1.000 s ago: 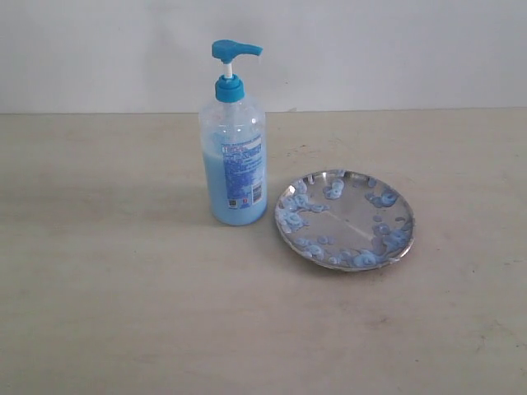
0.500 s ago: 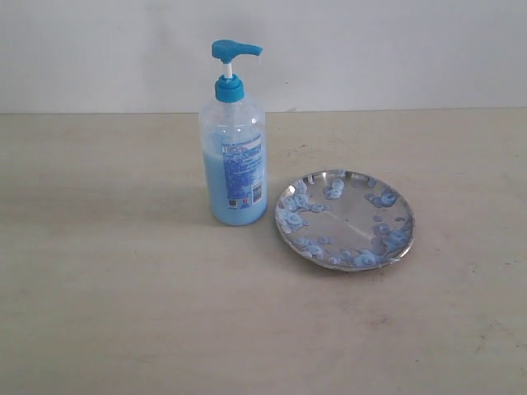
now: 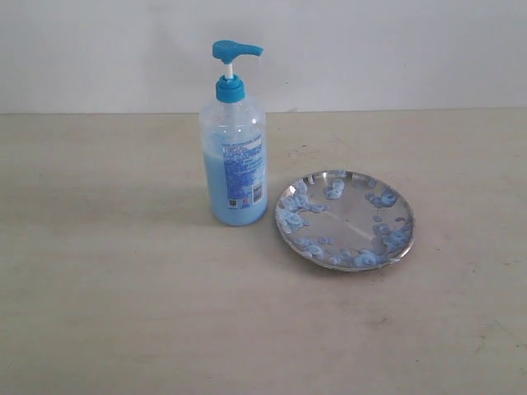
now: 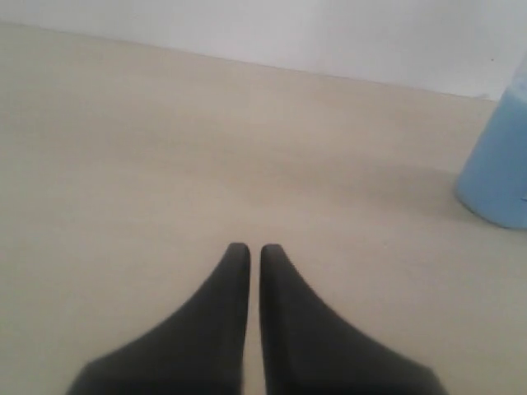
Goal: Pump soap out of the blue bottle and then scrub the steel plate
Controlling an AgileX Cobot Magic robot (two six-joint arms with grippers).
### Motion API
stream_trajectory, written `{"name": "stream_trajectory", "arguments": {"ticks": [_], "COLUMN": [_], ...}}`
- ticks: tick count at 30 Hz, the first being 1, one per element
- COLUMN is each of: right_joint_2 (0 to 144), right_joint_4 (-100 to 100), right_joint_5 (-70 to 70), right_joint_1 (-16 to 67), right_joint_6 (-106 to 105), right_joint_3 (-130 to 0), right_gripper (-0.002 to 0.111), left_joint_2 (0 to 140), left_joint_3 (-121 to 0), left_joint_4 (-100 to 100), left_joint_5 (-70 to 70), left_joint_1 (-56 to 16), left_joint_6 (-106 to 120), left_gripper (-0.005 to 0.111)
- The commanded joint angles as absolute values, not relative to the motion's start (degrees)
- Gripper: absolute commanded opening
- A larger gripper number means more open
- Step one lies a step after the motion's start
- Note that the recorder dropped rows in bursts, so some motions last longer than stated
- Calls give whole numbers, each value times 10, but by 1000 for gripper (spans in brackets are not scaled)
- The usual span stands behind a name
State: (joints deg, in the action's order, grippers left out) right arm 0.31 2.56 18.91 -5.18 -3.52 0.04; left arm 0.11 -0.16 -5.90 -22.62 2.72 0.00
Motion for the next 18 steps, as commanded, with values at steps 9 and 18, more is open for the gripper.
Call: {"name": "stream_trajectory", "arguments": {"ticks": [9, 18], "right_joint_2": [0, 0], "right_joint_4": [24, 24], "right_joint_5": [187, 187], "right_joint_1": [-50, -50], "right_joint_6": [-35, -35], "right_joint_3": [0, 0], "right_gripper": [0, 0], "left_joint_2": [0, 0], "left_joint_3": [0, 0], "left_joint_4": [-108, -96], "left_joint_5": [-244, -249], "left_joint_1": [54, 27], "left_joint_6": [-14, -30], "left_gripper": [4, 4]}}
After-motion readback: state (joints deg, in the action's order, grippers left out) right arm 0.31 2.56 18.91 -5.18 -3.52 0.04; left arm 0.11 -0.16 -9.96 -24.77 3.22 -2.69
